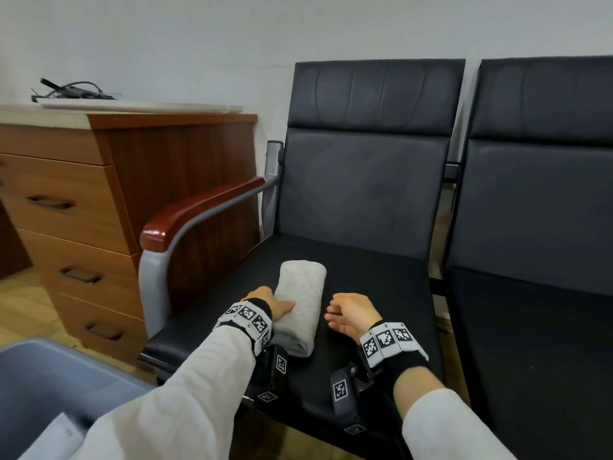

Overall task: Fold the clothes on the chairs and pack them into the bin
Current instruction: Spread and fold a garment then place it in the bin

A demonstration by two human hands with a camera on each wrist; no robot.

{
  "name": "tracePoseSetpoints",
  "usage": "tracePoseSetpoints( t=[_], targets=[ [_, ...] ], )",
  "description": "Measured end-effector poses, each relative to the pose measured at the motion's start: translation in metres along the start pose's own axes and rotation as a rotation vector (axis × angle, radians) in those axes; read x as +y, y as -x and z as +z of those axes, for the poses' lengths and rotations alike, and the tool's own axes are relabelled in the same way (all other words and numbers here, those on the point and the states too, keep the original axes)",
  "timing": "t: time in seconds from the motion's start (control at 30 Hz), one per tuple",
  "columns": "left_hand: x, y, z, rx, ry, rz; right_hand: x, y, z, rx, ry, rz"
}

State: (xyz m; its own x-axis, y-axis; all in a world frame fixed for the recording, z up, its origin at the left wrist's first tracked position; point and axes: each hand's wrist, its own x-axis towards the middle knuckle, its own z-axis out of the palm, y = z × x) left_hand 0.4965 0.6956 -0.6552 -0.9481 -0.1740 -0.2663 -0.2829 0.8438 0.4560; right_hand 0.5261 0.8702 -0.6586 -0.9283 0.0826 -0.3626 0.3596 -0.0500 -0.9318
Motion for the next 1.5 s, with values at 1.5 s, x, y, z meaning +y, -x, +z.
tracePoseSetpoints(
  t=[1.5],
  targets=[
    [-0.431, 0.133, -0.148, 0.277, 0.791, -0.336, 0.05, 0.106, 0.331, -0.498, 0.727, -0.429]
  ],
)
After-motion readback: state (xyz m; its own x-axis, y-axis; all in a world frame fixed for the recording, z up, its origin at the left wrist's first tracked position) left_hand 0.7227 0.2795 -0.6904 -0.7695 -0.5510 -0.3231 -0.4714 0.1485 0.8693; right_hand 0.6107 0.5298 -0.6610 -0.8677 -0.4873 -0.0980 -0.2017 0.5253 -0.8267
